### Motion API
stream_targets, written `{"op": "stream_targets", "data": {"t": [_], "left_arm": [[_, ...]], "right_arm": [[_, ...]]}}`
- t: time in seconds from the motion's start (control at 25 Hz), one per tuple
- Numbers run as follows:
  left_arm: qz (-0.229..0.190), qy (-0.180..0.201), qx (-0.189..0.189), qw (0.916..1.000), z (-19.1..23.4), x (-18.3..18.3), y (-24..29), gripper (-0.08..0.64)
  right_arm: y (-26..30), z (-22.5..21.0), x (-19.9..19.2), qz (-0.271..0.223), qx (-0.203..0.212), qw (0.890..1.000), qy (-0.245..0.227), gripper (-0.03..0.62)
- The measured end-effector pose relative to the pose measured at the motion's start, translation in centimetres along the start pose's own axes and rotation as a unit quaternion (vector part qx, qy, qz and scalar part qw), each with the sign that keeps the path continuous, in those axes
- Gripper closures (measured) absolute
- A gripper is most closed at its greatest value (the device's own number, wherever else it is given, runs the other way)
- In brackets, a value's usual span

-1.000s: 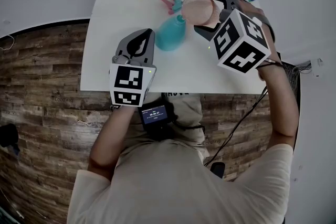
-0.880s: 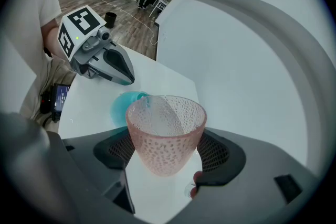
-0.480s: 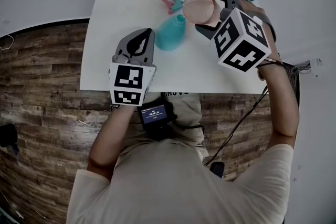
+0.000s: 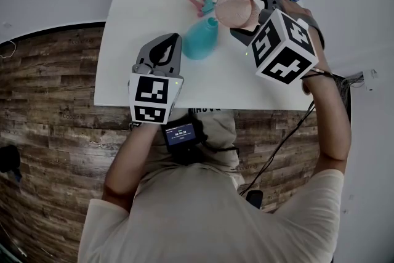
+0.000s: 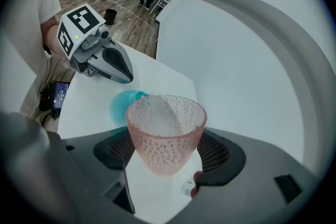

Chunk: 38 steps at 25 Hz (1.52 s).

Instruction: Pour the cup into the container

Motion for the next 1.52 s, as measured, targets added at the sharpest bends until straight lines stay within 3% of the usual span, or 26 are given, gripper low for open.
{"op": "stream_targets", "data": {"t": [1.52], "left_arm": [[0.0, 0.0, 0.0, 1.0, 0.04, 0.21, 0.0, 0.549]], "right_arm": [[-0.19, -0.28, 0.3, 0.012, -0.006, 1.0, -0.027, 0.225]]}}
Point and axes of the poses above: the fingertips, and each gripper's own axes: y forward along the fingers, z to its left, x out of its top, the point moved 2 cm from there along -y, backward along the fingers, and after that the axes turned 7 degrees about -z, right-handed, at the moved point
